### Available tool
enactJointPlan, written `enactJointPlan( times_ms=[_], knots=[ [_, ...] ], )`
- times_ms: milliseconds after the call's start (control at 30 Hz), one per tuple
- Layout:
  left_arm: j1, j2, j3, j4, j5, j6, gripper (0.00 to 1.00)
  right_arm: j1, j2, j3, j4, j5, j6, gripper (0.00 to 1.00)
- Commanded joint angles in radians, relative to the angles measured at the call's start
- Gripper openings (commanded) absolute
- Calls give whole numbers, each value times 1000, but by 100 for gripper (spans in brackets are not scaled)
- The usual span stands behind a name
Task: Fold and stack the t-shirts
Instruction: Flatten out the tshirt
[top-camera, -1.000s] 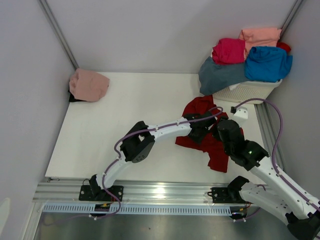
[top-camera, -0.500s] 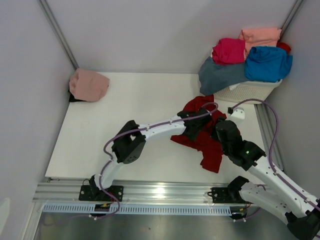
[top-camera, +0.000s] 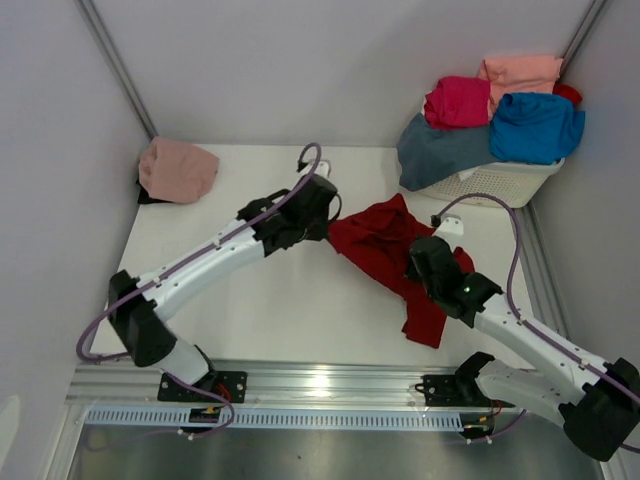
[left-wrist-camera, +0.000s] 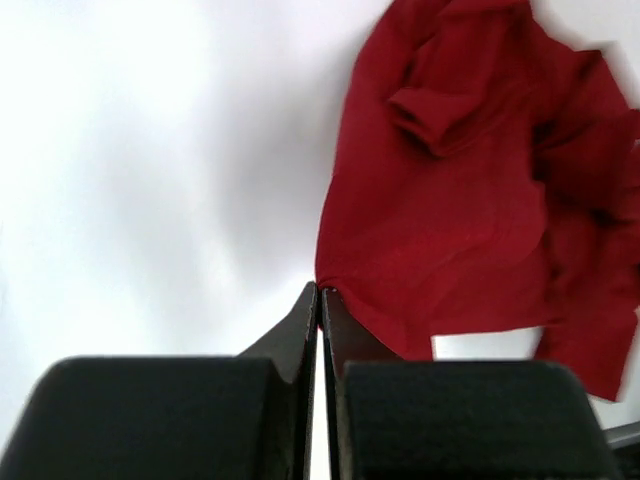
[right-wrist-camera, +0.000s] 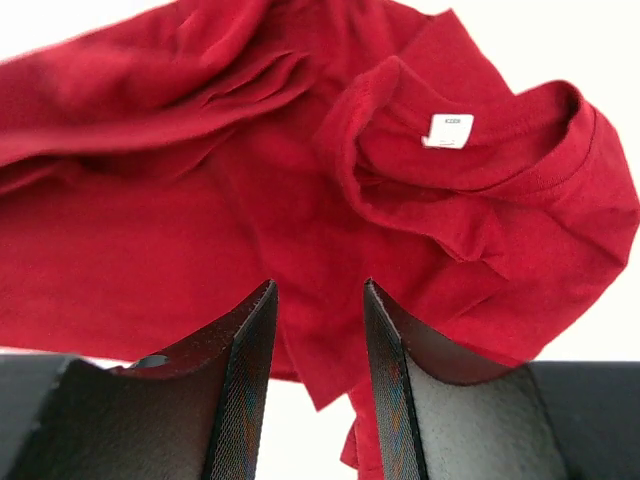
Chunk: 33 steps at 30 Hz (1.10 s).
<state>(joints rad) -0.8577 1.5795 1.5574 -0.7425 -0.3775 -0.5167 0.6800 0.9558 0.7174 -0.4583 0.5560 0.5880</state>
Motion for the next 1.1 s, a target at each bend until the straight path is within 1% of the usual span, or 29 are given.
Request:
enactJointPlan(
  times_ms=[0,33,100,133,200,233,333,467,667,733,800,833,900,933,1000,1033,1067],
  knots=[
    [54,-110,-213,-37,-18,-164,1,7,37,-6,59,-28,13,44],
    [57,-183,-293,-29,-9,-196,1,7,46,-7,61,-33,13,44],
    [57,-254,-364,-8,17,-227,1,7,73,-7,72,-48,7,44],
    [57,-318,-464,-2,61,-253,1,7,86,-6,73,-54,6,44],
    [57,-370,-549,2,103,-279,1,7,113,-3,84,-73,0,45],
    [57,-390,-591,-14,126,-308,0,7,151,4,84,-79,-1,45],
    [57,-443,-658,-53,149,-356,1,7,237,30,73,-108,13,45],
    [57,-490,-701,-52,166,-379,1,6,316,45,86,-178,16,45],
    [57,-572,-749,-95,114,-422,1,7,348,47,78,-307,12,47],
    [57,-608,-773,-116,98,-447,3,6,342,45,57,-333,18,47],
    [57,-634,-784,-136,85,-460,8,9,318,33,44,-366,27,47],
    [57,-662,-802,-139,81,-463,19,12,302,25,41,-372,30,48],
    [57,-691,-819,-158,63,-476,30,18,234,-5,38,-384,35,49],
    [57,-708,-829,-167,57,-482,41,19,207,-16,38,-386,33,50],
    [57,-753,-838,-185,43,-503,48,23,123,-50,35,-390,36,52],
    [57,-768,-839,-198,34,-508,54,23,98,-59,24,-392,38,52],
    [57,-795,-847,-201,34,-513,57,23,78,-67,18,-398,39,54]
  ],
)
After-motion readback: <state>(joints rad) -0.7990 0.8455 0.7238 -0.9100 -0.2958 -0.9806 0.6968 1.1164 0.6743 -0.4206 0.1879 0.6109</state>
